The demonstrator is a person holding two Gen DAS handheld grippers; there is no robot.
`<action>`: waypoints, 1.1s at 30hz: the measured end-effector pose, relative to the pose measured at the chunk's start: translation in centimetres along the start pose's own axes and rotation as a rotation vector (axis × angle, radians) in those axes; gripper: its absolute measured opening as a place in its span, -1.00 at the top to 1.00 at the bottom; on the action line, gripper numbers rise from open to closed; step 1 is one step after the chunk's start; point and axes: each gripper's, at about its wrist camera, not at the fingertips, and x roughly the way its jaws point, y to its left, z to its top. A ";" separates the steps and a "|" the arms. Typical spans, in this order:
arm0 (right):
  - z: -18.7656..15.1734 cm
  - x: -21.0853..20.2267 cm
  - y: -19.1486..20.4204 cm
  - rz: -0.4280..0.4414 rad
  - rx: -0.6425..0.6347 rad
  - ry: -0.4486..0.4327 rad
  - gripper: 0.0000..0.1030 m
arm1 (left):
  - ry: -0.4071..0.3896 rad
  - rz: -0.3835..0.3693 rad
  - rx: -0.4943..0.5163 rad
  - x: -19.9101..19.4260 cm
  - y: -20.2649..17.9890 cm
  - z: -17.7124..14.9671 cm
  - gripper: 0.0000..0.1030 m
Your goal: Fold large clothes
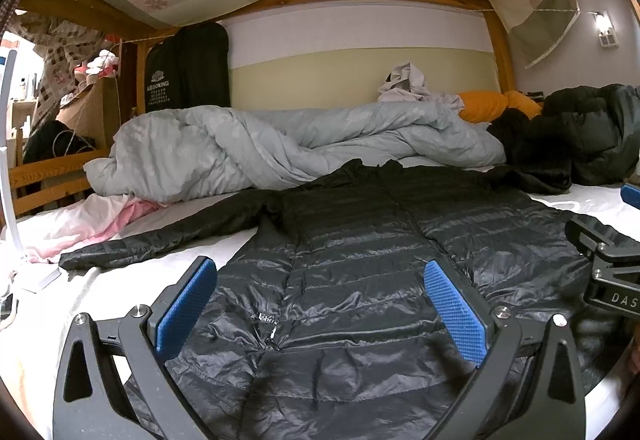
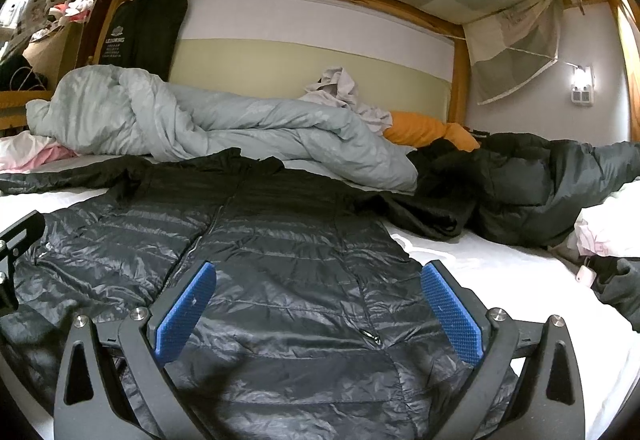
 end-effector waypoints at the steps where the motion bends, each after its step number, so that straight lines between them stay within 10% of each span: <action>1: 0.0 -0.1 0.0 -0.001 -0.002 -0.002 -1.00 | 0.001 0.000 -0.005 0.0 0.1 0.0 -1.00; 33: -0.1 0.7 0.9 0.007 -0.040 0.030 -1.00 | 0.003 -0.041 -0.138 0.2 2.2 -0.2 -1.00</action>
